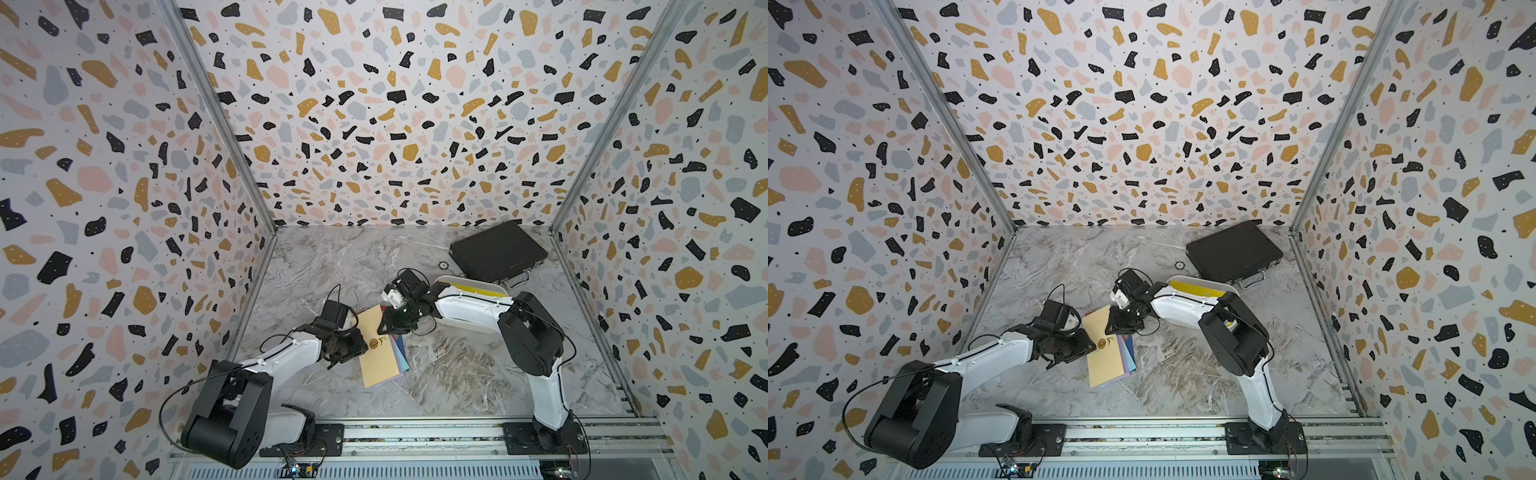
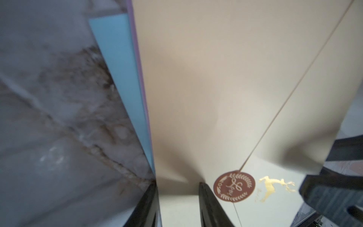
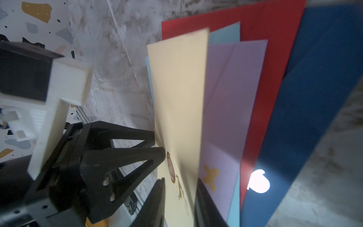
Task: Put the sealed envelopes into the storage box
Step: Pick up the envelope from the center of the board.
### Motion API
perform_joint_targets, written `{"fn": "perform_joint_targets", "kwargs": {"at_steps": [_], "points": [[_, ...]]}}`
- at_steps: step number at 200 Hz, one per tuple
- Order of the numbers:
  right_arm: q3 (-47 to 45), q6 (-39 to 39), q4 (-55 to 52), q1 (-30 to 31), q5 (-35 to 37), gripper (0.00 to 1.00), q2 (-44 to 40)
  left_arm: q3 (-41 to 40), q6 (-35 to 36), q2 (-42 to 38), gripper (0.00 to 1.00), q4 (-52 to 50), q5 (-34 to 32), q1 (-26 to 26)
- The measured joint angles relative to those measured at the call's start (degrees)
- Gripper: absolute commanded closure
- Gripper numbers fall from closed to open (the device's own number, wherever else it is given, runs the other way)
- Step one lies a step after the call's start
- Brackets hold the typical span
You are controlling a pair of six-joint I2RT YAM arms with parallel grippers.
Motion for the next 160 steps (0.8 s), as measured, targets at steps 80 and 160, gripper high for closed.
{"fn": "perform_joint_targets", "kwargs": {"at_steps": [80,160], "points": [[-0.48,-1.46,-0.09,0.79,-1.42,0.98,0.0,-0.07,0.2,-0.31,0.47,0.37,0.5,0.0],[21.14,-28.59,-30.23,-1.88,4.11,1.0,-5.11,0.13,-0.02,-18.1,0.34,-10.23,-5.6,0.0]]}}
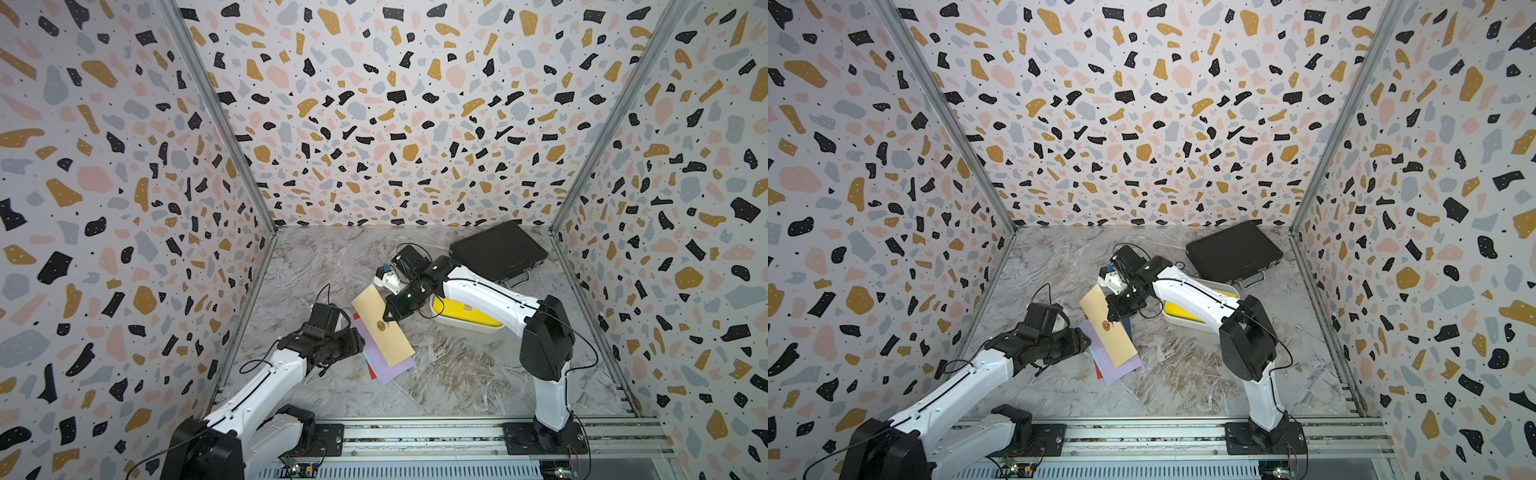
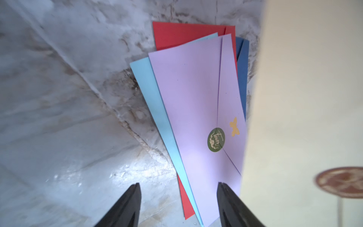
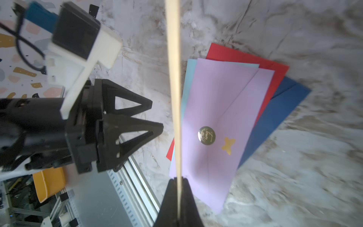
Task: Put the sealed envelopes into the storage box
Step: Pick up the envelope from the center of the board.
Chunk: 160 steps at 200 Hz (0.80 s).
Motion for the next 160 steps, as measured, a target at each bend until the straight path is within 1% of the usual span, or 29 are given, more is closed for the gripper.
{"fn": "perform_joint_targets", "kwargs": {"at_steps": [14,31,46,52,79,103,136,160], "points": [[5.33,-5.14,-5.86,-1.55,1.68,1.0,-1.16,0.0,-0.09,-1.22,0.34,-0.87,-0.87,0.0],[12.0,-11.61,-12.55,-3.34,3.85,1.0,-1.77,0.0,-0.07,-0.92,0.34,-1.77,-1.77,0.0],[16.26,-18.03,-18.01,-4.74,7.37,1.0,-2.32,0.0,0.0,0.02,0.34,-2.27,-1.99,0.0],[17.09,-21.0,-19.93,-5.25,9.86,1.0,-2.78,0.0,0.09,0.46,0.34,-2.43,-1.99,0.0],[14.27,-32.89,-25.57,-7.26,22.25,1.0,-5.84,0.0,0.15,1.16,0.35,-2.49,-2.01,0.0],[10.69,-41.29,-28.52,-10.29,30.6,1.0,-6.69,0.0,0.2,1.2,0.34,-2.45,-2.03,0.0],[7.13,-49.64,-29.4,-16.17,35.71,1.0,-6.6,-0.02,0.24,2.08,0.34,-2.34,-2.03,0.0],[5.79,-53.2,-29.29,-17.53,37.33,1.0,-5.97,-0.09,0.28,2.8,0.35,-1.97,-2.08,0.0]]}}
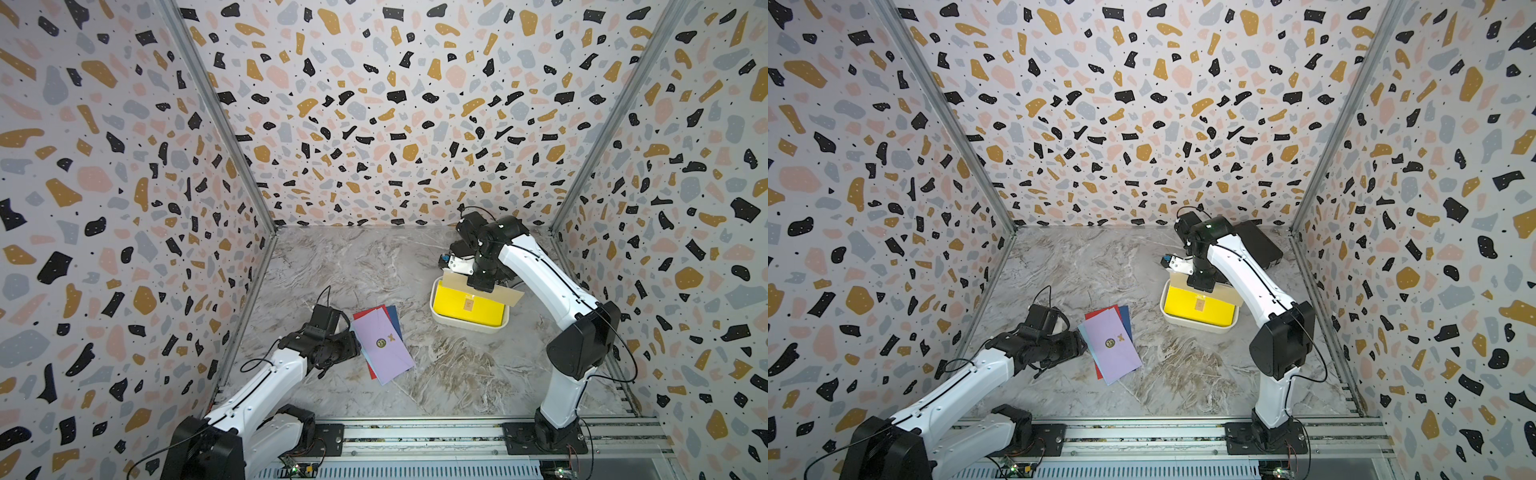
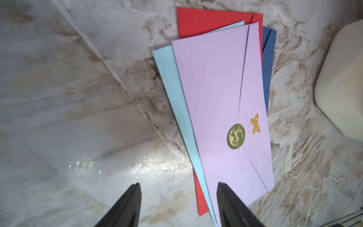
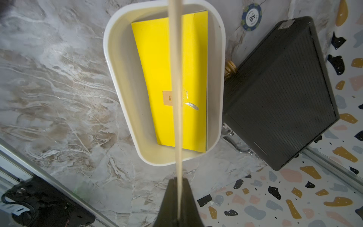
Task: Put the sealed envelopes into the storage box
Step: Pick up the envelope from the center of the board, then place the envelope in the storage box.
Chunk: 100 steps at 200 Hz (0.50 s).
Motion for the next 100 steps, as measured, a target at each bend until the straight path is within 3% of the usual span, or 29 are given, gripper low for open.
{"fn": "perform_joint_targets", "kwargs": {"at_steps": [100], "points": [[0.13,-3.17,1.2,-0.63,-3.67,1.0,9.2,-0.79,0.85,1.38,0.35,1.27,-0.11,0.0]]}}
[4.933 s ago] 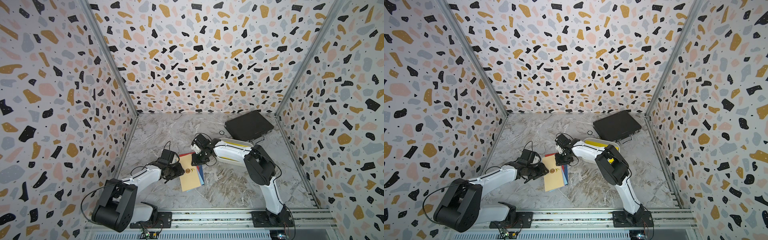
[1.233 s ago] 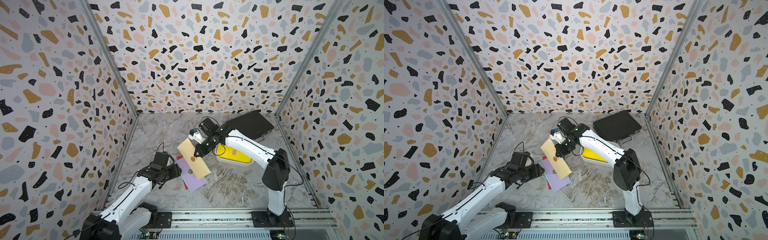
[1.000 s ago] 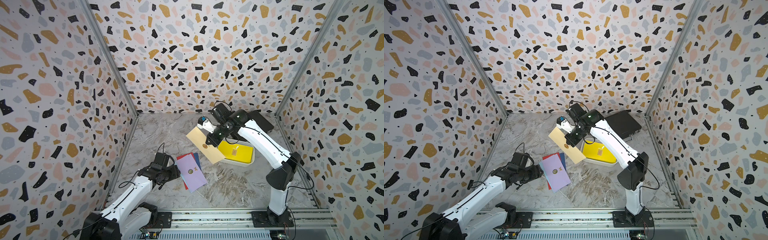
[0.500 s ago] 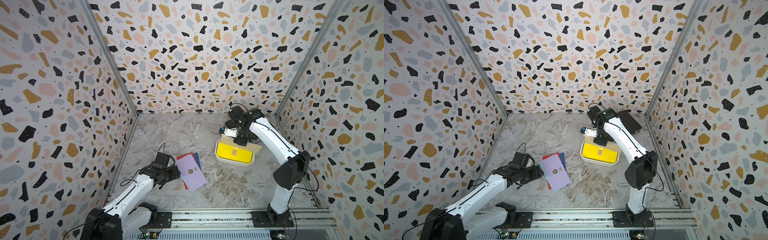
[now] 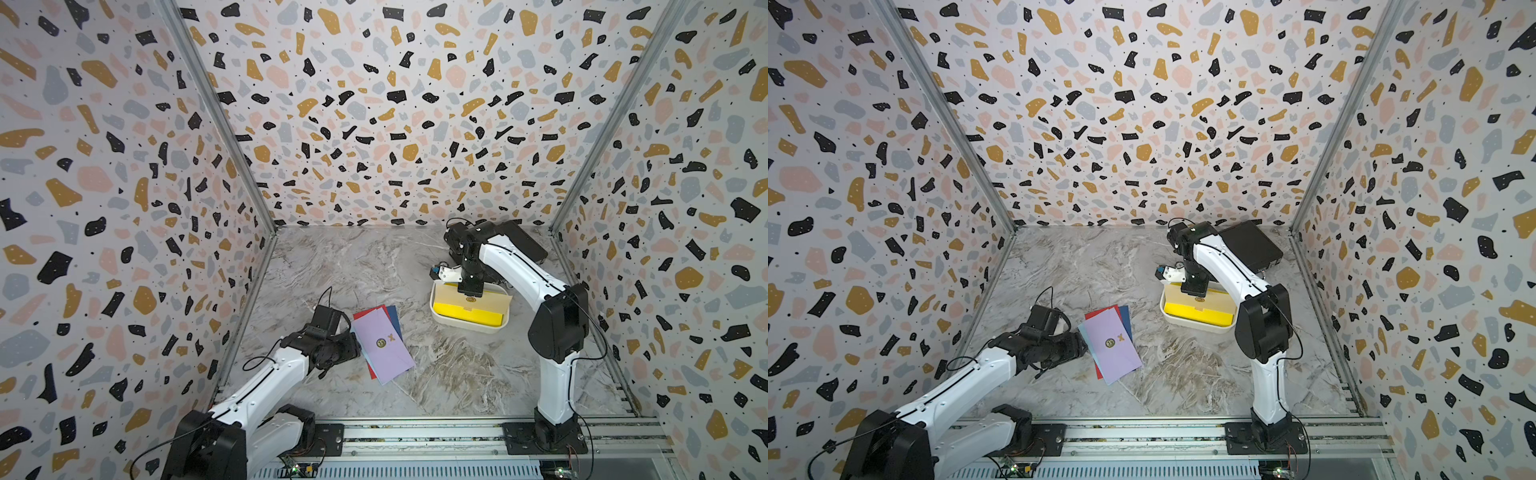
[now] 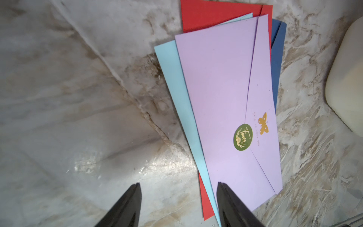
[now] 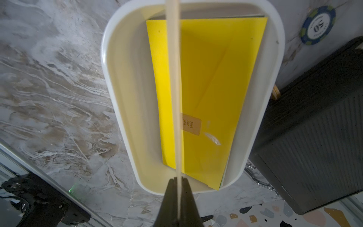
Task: Put the sealed envelopes into the storage box
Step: Place the envelope in the storage box.
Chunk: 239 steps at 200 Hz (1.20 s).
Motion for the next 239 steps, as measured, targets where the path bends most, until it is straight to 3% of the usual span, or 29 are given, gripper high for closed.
{"fn": "perform_joint_targets", "kwargs": {"at_steps": [72,148,239], "points": [[0.0,0.79,0.09,-1.6,-2.99,1.0,1.86,-0.31,0.13,0.79,0.35,0.74,0.02,0.0],[0.0,2.99,1.29,-2.6,-3.23,0.72,2.71,-0.31,0.28,0.85,0.35,0.9,0.02,0.0],[3.06,7.58,4.39,-4.11,1.01,0.64,2.8,-0.31,0.28,0.85,0.35,0.9,0.0,0.0]]}}
